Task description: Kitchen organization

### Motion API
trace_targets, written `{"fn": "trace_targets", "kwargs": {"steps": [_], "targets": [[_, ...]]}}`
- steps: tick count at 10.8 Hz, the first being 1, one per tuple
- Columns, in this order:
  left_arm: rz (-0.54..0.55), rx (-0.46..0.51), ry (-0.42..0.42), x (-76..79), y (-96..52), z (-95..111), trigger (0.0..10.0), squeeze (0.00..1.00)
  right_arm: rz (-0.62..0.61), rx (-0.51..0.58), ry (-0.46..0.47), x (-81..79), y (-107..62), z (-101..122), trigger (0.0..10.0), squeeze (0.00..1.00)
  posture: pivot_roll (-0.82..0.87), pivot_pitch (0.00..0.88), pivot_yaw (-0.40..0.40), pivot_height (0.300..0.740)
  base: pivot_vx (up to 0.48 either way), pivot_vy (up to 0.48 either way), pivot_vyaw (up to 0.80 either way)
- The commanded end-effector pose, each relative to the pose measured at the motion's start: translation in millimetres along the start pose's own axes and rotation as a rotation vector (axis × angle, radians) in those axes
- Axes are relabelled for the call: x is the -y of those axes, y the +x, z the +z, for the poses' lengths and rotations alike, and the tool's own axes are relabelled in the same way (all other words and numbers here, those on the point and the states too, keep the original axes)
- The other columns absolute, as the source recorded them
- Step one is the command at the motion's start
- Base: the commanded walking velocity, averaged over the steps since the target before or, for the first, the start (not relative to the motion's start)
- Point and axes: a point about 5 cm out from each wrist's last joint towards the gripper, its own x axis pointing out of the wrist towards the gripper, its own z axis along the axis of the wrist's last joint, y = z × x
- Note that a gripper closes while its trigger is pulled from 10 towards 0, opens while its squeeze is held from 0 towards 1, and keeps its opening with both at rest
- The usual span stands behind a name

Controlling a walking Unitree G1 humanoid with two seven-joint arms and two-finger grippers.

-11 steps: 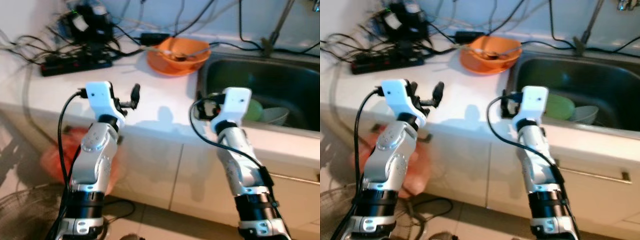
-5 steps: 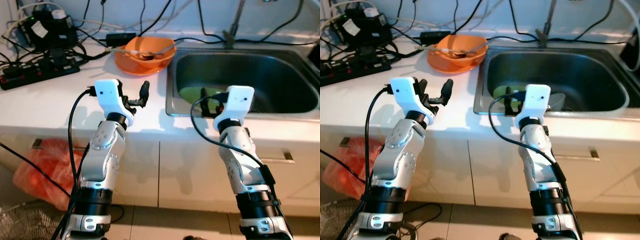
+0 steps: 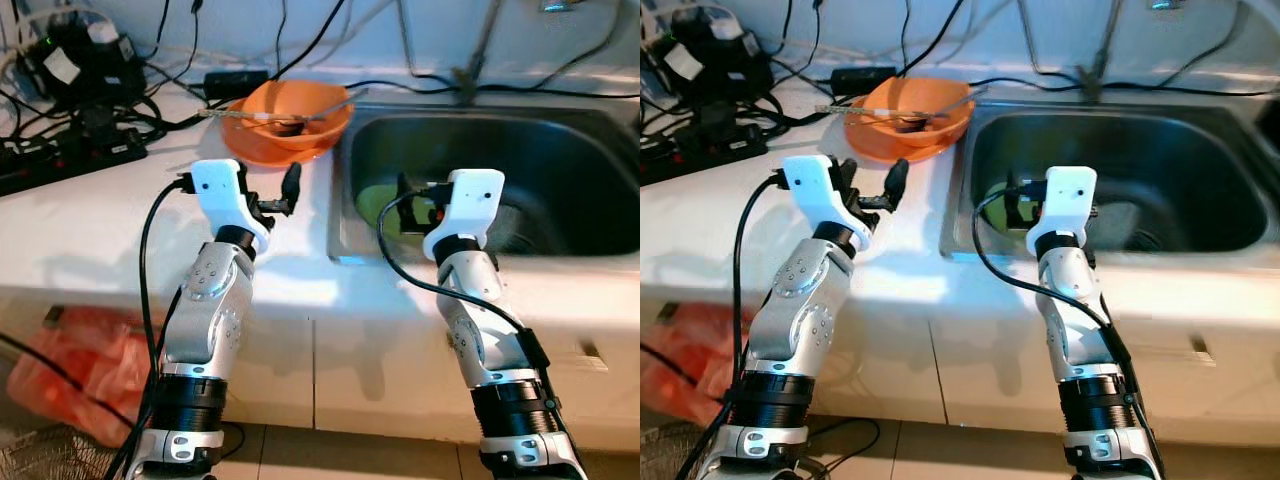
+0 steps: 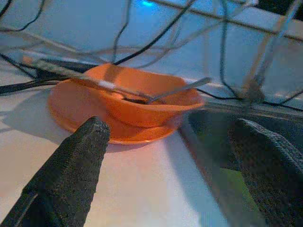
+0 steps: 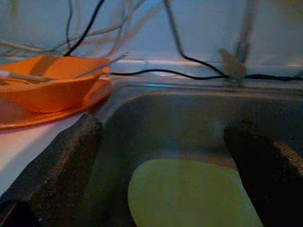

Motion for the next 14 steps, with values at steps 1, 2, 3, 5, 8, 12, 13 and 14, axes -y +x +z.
{"fn": "trace_targets", "kwargs": {"steps": [1, 2, 3, 5, 8, 12, 13, 14], "targets": [[0.004, -0.028, 0.006, -2.9, -1.7, -7, 10.0, 0.00, 0.018, 0.028, 0.000, -5.3, 2.9, 6, 10.0, 0.00, 0.03, 0.039, 0.022, 0.740, 0.461, 0.000, 0.00], [0.001, -0.036, 0.003, -2.2, -2.0, -9, 10.0, 0.00, 0.018, 0.028, -0.001, -4.9, 3.2, 6, 10.0, 0.00, 0.03, 0.037, 0.021, 0.740, 0.461, 0.000, 0.00], [-0.002, -0.046, 0.004, -1.2, -2.5, -11, 10.0, 0.00, 0.017, 0.028, -0.002, -4.4, 3.9, 6, 10.0, 0.00, 0.03, 0.034, 0.020, 0.740, 0.461, 0.000, 0.00], [-0.009, -0.044, -0.028, -0.1, -2.9, -13, 10.0, 0.00, 0.019, 0.029, -0.006, -4.7, 5.6, 6, 10.0, 0.00, 0.04, 0.025, 0.016, 0.740, 0.201, 0.000, 0.00], [-0.022, -0.057, -0.006, 2.0, -3.6, -16, 10.0, 0.00, 0.025, 0.031, -0.011, -4.5, 6.6, 7, 10.0, 0.00, 0.03, 0.024, 0.005, 0.740, 0.000, 0.000, 0.00], [-0.032, -0.078, 0.020, 2.2, -2.7, -19, 10.0, 0.00, 0.015, 0.027, -0.020, -1.9, 6.6, 7, 10.0, 0.00, 0.03, 0.030, 0.007, 0.740, 0.000, 0.000, 0.00], [-0.040, -0.089, 0.028, 2.7, 0.0, -19, 10.0, 0.00, 0.010, 0.011, -0.029, 2.3, 4.5, 3, 10.0, 0.00, 0.03, 0.035, 0.007, 0.740, 0.000, 0.000, 0.00], [-0.054, -0.111, 0.045, 2.6, 1.7, -21, 10.0, 0.00, 0.003, -0.005, -0.031, 6.0, 2.2, -2, 10.0, 0.00, 0.04, 0.042, 0.008, 0.740, 0.000, 0.000, 0.00]]}}
